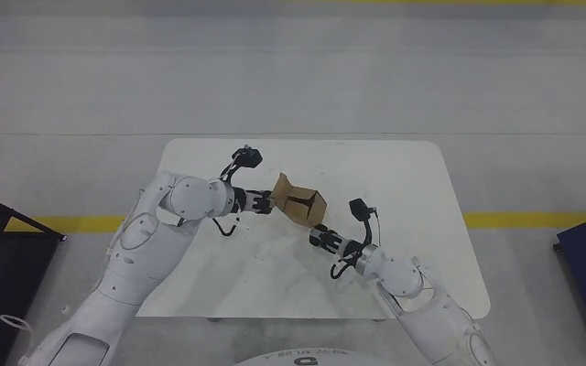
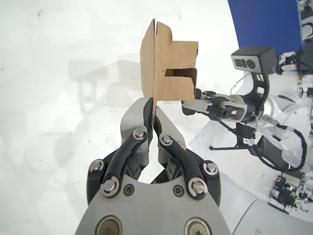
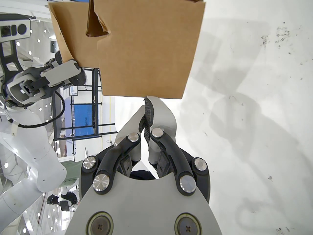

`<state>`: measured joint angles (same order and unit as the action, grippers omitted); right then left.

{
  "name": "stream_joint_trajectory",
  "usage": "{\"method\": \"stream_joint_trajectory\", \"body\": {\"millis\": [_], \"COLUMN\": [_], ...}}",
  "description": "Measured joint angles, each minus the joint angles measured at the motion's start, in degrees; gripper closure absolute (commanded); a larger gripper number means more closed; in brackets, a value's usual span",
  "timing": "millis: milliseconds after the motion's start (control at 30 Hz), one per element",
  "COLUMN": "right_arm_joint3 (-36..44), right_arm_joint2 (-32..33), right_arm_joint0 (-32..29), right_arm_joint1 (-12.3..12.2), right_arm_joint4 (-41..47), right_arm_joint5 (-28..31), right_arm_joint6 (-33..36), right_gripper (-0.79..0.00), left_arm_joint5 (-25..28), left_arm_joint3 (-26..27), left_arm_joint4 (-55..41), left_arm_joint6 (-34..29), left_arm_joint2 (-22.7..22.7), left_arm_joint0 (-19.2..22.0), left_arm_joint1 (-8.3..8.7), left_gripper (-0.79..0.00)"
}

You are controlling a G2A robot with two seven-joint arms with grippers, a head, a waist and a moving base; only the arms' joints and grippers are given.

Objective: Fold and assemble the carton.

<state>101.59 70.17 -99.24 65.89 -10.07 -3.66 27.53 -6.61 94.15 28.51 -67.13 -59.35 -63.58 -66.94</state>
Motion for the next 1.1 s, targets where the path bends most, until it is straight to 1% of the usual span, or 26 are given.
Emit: {"method": "stream_joint_trajectory", "body": {"millis": [33, 100, 133, 167, 200, 233, 267, 433, 500, 600, 700, 800, 867, 933, 967, 1000, 1033, 1100], "right_arm_joint3": [0.0, -0.1, -0.1, -0.1, -0.2, -0.2, -0.3, -0.4, -0.5, -0.7, -0.9, -1.0, -1.1, -1.2, -1.2, -1.2, -1.3, -1.3], "right_arm_joint2": [-0.1, -0.3, -0.4, -0.5, -0.6, -0.7, -0.7, -0.9, -0.8, -0.8, -1.0, -1.1, -1.3, -1.6, -1.7, -1.9, -2.0, -2.1], "right_arm_joint0": [0.1, 0.3, 0.4, 0.5, 0.7, 0.8, 0.9, 1.1, 1.2, 1.6, 2.0, 2.2, 2.6, 2.9, 3.0, 3.1, 3.2, 3.3], "right_arm_joint1": [0.0, 0.0, 0.0, 0.0, 0.0, 0.0, 0.0, 0.0, 0.0, 0.0, 0.0, 0.0, 0.0, 0.0, 0.1, 0.1, 0.1, 0.1], "right_arm_joint4": [-0.1, -0.1, -0.1, -0.2, -0.2, -0.1, -0.1, -0.1, 0.1, 0.4, 0.6, 0.7, 0.7, 0.6, 0.6, 0.5, 0.5, 0.6], "right_arm_joint5": [0.0, -0.3, -0.5, -0.7, -0.8, -1.0, -1.1, -1.4, -1.6, -2.0, -2.3, -2.5, -2.9, -3.4, -3.5, -3.7, -3.8, -4.2], "right_arm_joint6": [0.0, 0.1, 0.2, 0.2, 0.3, 0.3, 0.3, 0.2, 0.4, 0.7, 1.0, 1.1, 1.2, 1.2, 1.1, 1.0, 0.9, 0.5], "right_gripper": [0.0, 0.0, 0.0, 0.0, 0.0, 0.0, 0.0, 0.0, 0.0, 0.0, 0.0, 0.0, 0.0, 0.0, 0.0, 0.0, 0.0, 0.0], "left_arm_joint5": [-1.8, -3.2, -3.6, -3.9, -4.1, -4.2, -4.4, -4.9, -4.1, -1.4, 3.1, 8.1, 11.0, 12.7, 14.2, 15.7, 17.1, 18.1], "left_arm_joint3": [1.6, 3.9, 5.1, 5.9, 6.6, 7.4, 7.8, 8.8, 9.2, 10.4, 11.6, 10.0, 6.4, 1.3, -1.2, -4.1, -8.2, -14.7], "left_arm_joint4": [1.4, 2.6, 3.2, 3.6, 4.0, 4.6, 5.1, 6.6, 6.8, 6.2, 3.6, -1.0, -4.3, -6.5, -8.0, -9.6, -11.1, -12.9], "left_arm_joint6": [0.0, -0.3, -0.7, -0.9, -1.0, -1.0, -0.9, -0.3, 0.2, 1.7, 4.0, 5.2, 4.0, 2.4, 1.2, 0.2, -0.1, 0.1], "left_arm_joint2": [-0.7, -1.2, -1.4, -1.4, -1.4, -1.3, -1.3, -0.6, -0.3, -0.6, -3.2, -8.1, -11.0, -11.4, -10.7, -9.9, -8.6, -6.0], "left_arm_joint0": [-1.2, -2.9, -3.8, -4.3, -4.7, -5.1, -5.3, -5.5, -5.6, -6.4, -8.5, -10.6, -9.8, -7.0, -5.4, -3.5, -0.9, 3.0], "left_arm_joint1": [0.31, 0.65, 0.84, 0.95, 1.04, 1.13, 1.18, 1.28, 1.3, 1.47, 2.01, 2.79, 3.18, 3.17, 3.01, 2.81, 2.45, 1.63], "left_gripper": [0.0, 0.0, -0.237, -0.391, -0.603, -0.708, -0.785, -0.785, -0.785, -0.785, -0.785, -0.785, -0.785, -0.785, -0.779, -0.748, -0.727, -0.717]}}
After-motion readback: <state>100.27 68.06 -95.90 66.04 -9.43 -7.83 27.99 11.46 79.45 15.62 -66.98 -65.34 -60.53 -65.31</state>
